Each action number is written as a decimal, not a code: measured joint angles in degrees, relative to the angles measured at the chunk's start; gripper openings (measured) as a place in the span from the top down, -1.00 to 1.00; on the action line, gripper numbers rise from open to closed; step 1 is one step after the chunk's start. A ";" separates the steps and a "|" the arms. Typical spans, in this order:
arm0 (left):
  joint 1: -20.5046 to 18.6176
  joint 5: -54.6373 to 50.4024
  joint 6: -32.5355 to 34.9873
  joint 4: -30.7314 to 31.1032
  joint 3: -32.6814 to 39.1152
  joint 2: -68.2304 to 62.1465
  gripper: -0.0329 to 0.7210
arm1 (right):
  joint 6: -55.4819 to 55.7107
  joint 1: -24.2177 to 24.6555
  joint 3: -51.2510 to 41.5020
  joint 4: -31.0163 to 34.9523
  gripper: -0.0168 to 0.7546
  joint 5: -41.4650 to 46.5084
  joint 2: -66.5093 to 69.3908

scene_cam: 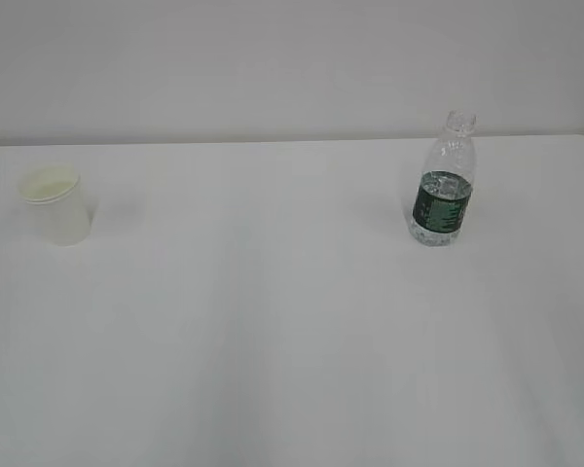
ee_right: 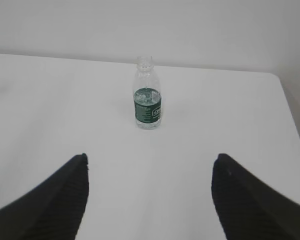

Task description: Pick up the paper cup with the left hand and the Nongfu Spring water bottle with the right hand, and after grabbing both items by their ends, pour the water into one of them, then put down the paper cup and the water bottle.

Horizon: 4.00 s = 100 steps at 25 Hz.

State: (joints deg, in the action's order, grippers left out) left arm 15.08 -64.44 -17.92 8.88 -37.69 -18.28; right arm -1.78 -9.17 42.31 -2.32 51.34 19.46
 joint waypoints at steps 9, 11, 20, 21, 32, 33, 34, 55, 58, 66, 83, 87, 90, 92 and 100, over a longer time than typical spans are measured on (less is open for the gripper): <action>0.00 -4.45 0.63 -1.59 -0.09 4.34 -0.45 | -0.96 0.00 -3.86 2.32 -0.53 3.93 -4.74; 0.00 -5.91 1.37 -2.12 -0.09 4.75 -0.45 | -0.96 0.00 -4.79 2.32 -0.53 4.83 -6.25; 0.00 -8.08 1.97 -2.84 4.06 11.54 -0.45 | -0.96 0.00 -6.86 2.74 -0.53 8.54 -12.30; 0.00 -8.18 1.97 -2.95 4.30 12.63 -0.45 | -0.96 0.00 -7.18 2.74 -0.53 8.68 -12.75; 0.00 -8.32 2.32 -3.20 4.54 18.09 -0.42 | -1.09 0.00 -12.74 3.58 -0.53 11.14 -17.56; 0.00 -8.32 2.41 -3.19 4.54 18.09 -0.42 | -1.09 0.00 -12.82 3.65 -0.53 11.12 -18.22; 0.00 -8.32 2.52 -3.19 4.54 18.09 -0.42 | -1.20 0.00 -12.82 3.71 -0.53 11.23 -18.73; 0.00 -1.88 3.05 -3.29 6.20 18.09 -0.37 | -2.01 0.00 -14.07 3.79 -0.53 13.62 -20.39; 0.00 -1.00 3.05 -3.29 6.30 18.09 -0.35 | -2.01 0.00 -14.07 3.79 -0.53 13.72 -20.39; 0.00 0.36 3.05 -3.29 7.21 18.09 -0.32 | -2.01 0.00 -14.07 3.79 -0.53 13.72 -20.39; 0.00 0.60 3.05 -3.29 7.21 18.09 -0.25 | -2.01 0.00 -14.07 3.79 -0.53 13.72 -20.39; -2.73 0.60 3.05 -3.29 7.21 18.09 -0.23 | -2.01 0.00 -14.07 3.79 -0.53 13.72 -20.39; -6.90 0.60 3.05 -3.29 7.21 18.09 -0.22 | -2.01 0.00 -14.07 3.79 -0.53 13.72 -20.39; -9.27 0.60 3.05 -3.29 7.21 18.09 -0.20 | -2.01 0.98 -14.07 3.79 -0.53 13.72 -20.39; -10.33 0.60 3.07 -3.29 7.21 18.09 -0.13 | -2.14 3.14 -14.07 3.79 -0.53 13.72 -20.39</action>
State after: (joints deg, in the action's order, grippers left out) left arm 4.75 -63.85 -14.85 5.59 -30.48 -0.19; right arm -3.92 -6.03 28.24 1.47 65.05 -0.93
